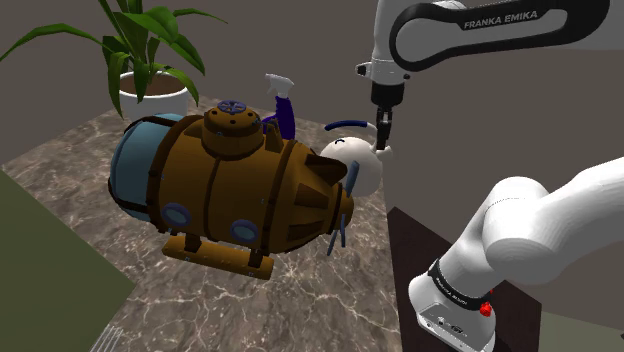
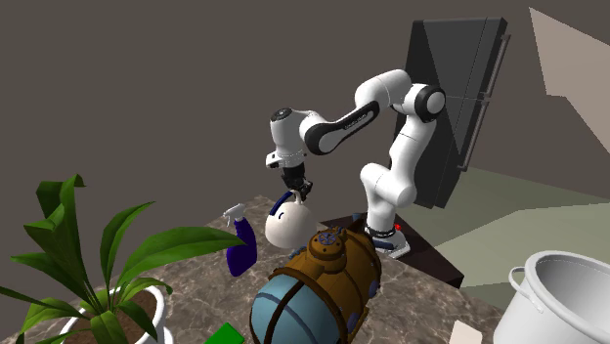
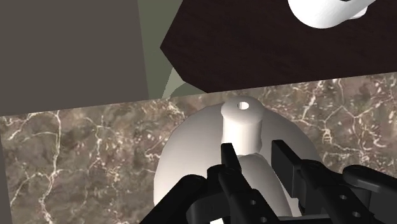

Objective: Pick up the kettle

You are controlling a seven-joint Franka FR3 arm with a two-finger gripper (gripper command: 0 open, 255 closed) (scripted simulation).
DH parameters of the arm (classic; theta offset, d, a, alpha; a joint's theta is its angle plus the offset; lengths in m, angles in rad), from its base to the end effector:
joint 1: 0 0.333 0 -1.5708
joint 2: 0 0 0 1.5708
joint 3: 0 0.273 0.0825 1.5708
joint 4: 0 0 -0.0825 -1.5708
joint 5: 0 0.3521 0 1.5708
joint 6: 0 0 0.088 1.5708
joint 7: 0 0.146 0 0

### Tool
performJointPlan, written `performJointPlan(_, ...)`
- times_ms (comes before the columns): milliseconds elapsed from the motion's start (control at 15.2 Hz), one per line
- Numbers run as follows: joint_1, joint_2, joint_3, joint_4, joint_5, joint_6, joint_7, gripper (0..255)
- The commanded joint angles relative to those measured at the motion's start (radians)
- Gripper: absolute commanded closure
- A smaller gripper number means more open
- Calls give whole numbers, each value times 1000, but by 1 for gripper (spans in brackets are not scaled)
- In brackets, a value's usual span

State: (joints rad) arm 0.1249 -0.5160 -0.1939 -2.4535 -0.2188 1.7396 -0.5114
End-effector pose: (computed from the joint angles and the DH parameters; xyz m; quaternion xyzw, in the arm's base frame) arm 0.3527 -0.0501 0.3985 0.9578 0.2630 -0.1127 0.0282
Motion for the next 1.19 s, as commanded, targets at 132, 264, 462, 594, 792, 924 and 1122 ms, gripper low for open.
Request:
performJointPlan(132,0,-7,3,22,2,-29,-3,255)
performJointPlan(264,1,-11,6,45,4,-56,-6,255)
performJointPlan(462,2,-16,10,82,7,-98,-10,255)
performJointPlan(594,2,-18,13,107,9,-125,-13,255)
performJointPlan(792,3,-19,16,146,12,-165,-18,255)
performJointPlan(924,4,-18,19,173,14,-191,-21,255)
performJointPlan(1122,4,-18,20,189,15,-206,-23,255)
